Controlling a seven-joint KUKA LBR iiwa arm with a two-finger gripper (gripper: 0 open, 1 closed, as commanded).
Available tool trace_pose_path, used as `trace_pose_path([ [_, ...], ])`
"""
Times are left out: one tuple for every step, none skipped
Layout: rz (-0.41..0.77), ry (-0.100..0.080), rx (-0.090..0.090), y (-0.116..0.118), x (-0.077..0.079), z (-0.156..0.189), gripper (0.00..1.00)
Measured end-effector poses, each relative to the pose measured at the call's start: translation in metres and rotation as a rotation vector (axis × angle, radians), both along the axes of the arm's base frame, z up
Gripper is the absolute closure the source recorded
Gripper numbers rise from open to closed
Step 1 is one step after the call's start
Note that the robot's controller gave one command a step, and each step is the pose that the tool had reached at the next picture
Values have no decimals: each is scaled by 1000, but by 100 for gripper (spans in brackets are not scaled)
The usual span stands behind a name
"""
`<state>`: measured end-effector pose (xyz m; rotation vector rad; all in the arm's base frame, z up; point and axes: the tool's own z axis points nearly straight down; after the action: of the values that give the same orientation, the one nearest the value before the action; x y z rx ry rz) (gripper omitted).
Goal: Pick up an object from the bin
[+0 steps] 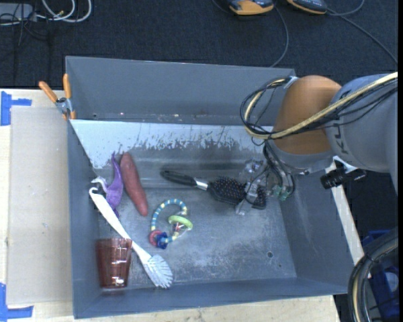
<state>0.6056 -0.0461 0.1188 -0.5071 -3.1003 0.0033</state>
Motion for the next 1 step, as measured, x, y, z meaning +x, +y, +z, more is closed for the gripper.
trace_pose_path([
  [1, -3, 0, 0, 1, 19, 100],
])
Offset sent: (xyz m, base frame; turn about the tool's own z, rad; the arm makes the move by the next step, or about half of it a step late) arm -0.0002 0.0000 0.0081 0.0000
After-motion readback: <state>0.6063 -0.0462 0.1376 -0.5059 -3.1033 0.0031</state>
